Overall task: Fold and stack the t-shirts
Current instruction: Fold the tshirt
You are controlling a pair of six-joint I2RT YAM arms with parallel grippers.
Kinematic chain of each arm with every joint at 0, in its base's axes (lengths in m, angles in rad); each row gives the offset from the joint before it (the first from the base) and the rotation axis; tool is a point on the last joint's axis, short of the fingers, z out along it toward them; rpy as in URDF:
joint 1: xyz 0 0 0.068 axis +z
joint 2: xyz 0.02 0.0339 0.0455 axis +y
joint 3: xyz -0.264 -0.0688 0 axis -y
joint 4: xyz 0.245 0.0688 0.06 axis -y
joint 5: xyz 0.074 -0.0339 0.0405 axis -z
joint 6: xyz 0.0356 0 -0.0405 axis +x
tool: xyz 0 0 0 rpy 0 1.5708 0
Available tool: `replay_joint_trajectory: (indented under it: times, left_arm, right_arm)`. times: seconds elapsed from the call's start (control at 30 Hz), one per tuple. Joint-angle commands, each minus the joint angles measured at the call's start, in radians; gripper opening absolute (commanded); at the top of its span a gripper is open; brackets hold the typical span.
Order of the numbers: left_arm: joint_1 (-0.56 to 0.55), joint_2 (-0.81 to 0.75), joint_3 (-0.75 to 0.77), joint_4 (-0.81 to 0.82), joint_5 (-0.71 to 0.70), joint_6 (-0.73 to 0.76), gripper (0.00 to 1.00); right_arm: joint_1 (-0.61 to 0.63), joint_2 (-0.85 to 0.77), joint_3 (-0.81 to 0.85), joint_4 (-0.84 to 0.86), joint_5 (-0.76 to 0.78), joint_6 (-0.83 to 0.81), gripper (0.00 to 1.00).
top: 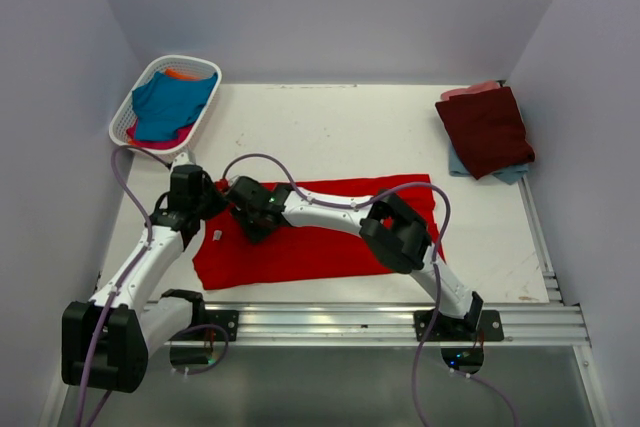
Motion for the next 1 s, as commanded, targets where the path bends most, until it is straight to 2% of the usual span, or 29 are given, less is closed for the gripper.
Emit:
replay_joint_trajectory:
  times: [0.0, 0.03, 0.07, 0.2, 0.73, 0.97]
  left_arm:
    - [0.012, -0.002, 0.035, 0.053, -0.013, -0.002, 0.00]
    - [0.010, -0.005, 0.035, 0.051, -0.011, -0.002, 0.00]
    - [0.012, -0.007, 0.035, 0.051, -0.011, -0.002, 0.00]
    - [0.013, -0.013, 0.033, 0.047, -0.010, 0.000, 0.00]
    - [0.013, -0.031, 0.042, 0.013, -0.003, 0.011, 0.00]
    - [0.013, -0.088, 0.053, -0.111, 0.068, 0.038, 0.00]
  right_arm:
    - [0.008, 0.017, 0.021, -0.007, 0.020, 0.015, 0.26]
    - [0.008, 0.015, 0.018, -0.005, 0.028, 0.013, 0.25]
    - [0.008, 0.014, 0.018, -0.007, 0.033, 0.015, 0.17]
    - [0.008, 0.002, 0.015, -0.019, 0.048, 0.015, 0.00]
    - [0.023, -0.277, -0.161, -0.051, 0.042, -0.018, 0.00]
    - [0.023, -0.321, -0.181, -0.120, 0.062, -0.036, 0.00]
